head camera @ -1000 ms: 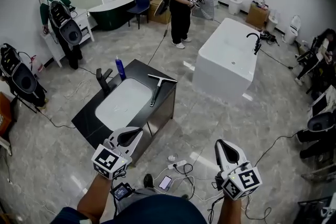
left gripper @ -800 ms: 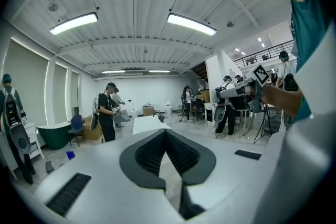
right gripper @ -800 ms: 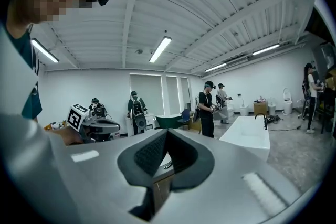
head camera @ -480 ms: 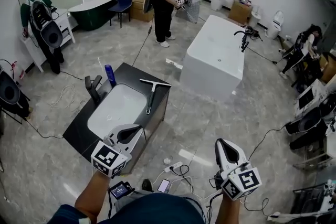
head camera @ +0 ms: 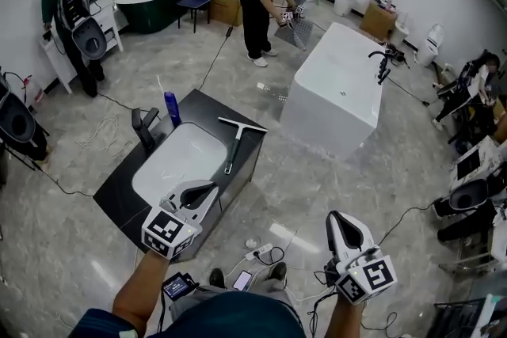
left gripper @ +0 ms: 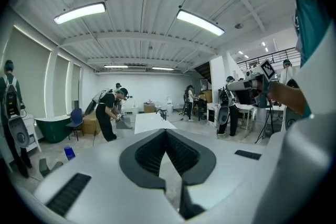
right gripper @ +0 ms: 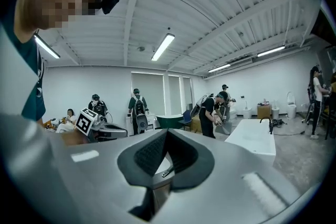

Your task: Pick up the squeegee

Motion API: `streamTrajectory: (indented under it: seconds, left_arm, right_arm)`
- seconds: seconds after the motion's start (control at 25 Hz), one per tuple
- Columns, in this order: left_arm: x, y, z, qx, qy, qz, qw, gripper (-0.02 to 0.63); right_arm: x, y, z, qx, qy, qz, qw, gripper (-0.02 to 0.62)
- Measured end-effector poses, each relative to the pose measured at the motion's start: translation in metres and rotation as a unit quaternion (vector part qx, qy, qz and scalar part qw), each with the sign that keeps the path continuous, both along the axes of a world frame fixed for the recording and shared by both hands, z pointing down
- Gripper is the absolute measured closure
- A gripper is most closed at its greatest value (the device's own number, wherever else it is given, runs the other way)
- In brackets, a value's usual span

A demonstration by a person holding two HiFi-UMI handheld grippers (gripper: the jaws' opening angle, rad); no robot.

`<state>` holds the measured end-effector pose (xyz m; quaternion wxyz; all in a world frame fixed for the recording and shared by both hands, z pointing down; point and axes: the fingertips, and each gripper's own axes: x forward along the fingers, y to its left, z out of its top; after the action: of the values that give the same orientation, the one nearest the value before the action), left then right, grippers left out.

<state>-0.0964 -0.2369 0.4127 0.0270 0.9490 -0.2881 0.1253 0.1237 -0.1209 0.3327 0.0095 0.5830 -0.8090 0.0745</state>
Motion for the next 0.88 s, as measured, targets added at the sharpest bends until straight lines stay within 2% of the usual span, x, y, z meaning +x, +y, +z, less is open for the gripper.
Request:
streamTrajectory:
  seconds: [0.24, 0.64, 0.88]
  left_arm:
    - [0.019, -0.022, 0.015, -0.009, -0.019, -0.058, 0.9981, 0.6]
    - [0.056, -0.048, 0.029, -0.011, -0.029, -0.106, 0.9939, 0.6]
    - [0.062, -0.062, 0.046, -0.018, -0.04, -0.126, 0.9911, 0.6]
  right_arm:
    - [0.031, -0.034, 0.019, -0.017, -0.01, -0.053, 0.998, 0.584]
    - [0.074, -0.075, 0.052, -0.037, -0.027, -0.091, 0.995, 0.585]
    - [0.08, -0.083, 0.069, -0.05, -0.03, -0.112, 0.992, 0.586]
